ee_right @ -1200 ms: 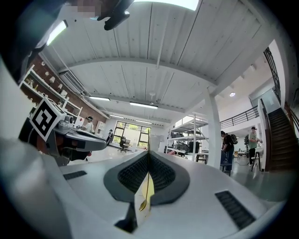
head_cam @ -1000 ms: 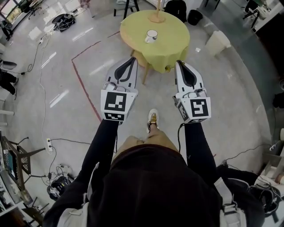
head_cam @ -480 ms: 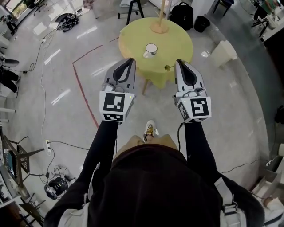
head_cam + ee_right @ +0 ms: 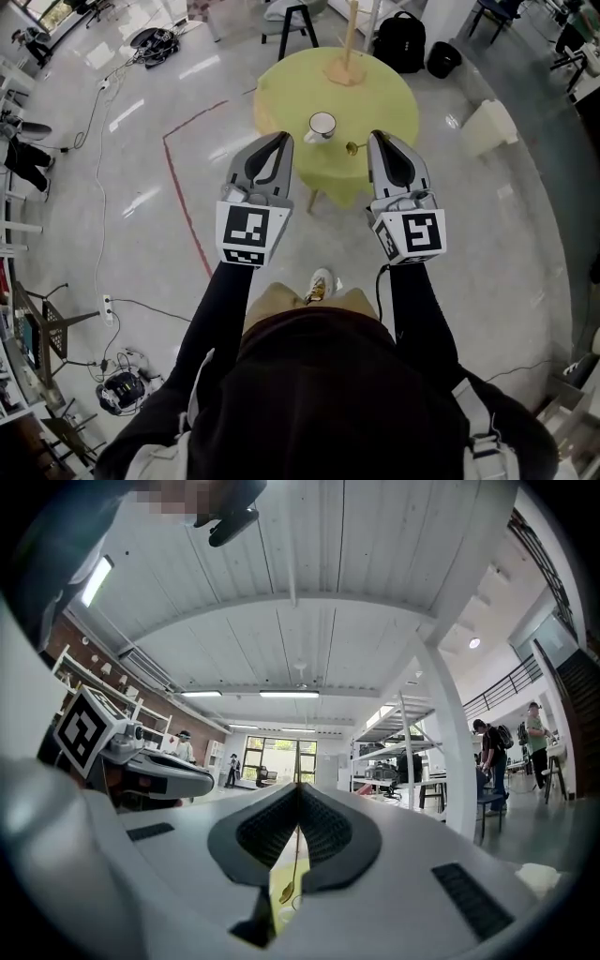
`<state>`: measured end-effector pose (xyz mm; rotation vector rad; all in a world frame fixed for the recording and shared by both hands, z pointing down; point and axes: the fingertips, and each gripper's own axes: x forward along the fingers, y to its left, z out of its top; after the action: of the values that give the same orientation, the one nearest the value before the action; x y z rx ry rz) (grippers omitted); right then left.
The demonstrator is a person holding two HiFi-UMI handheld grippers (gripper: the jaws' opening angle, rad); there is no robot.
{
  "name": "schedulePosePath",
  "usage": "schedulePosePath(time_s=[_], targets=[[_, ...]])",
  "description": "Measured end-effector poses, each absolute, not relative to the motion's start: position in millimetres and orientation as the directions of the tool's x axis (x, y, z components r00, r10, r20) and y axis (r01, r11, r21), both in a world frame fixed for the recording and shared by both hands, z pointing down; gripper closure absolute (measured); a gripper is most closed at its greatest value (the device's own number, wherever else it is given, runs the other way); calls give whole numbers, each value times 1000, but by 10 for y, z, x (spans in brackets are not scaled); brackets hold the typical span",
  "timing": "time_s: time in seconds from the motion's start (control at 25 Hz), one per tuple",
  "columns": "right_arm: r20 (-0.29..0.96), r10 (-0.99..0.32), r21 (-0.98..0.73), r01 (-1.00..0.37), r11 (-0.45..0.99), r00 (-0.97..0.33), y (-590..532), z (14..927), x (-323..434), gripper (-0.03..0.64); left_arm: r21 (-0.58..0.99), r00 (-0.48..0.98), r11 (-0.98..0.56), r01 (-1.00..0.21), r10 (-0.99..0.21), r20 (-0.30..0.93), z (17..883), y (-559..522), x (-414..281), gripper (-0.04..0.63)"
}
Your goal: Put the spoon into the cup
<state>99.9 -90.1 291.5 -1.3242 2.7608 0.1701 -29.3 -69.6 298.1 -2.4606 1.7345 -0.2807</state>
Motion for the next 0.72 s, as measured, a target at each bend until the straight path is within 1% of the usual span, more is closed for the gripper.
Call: schedulePosePath(time_s=[0.24,0.44,0.6,0.72], targets=[[-91,-772,66,-777,626,-629,-1053,3046,920,589,-207,326,-342,-917,-939,109,3104,-797,-355,574],[-67,-772,61,-775,629,-632,-1154,3096,805,589,-207,338,-352,-913,-936,100,3113,-912,-441,574],[-27,-792,49,-792,609,-611,-1310,3229,771,589,-216,369,-385,-897,-923,110,3199,-1100,-459,574],[-15,-797,56,-796,602,-604,-1484,3264,683,589,-185,399,-413,-892,-911,106,3226,-1327,-528,574]])
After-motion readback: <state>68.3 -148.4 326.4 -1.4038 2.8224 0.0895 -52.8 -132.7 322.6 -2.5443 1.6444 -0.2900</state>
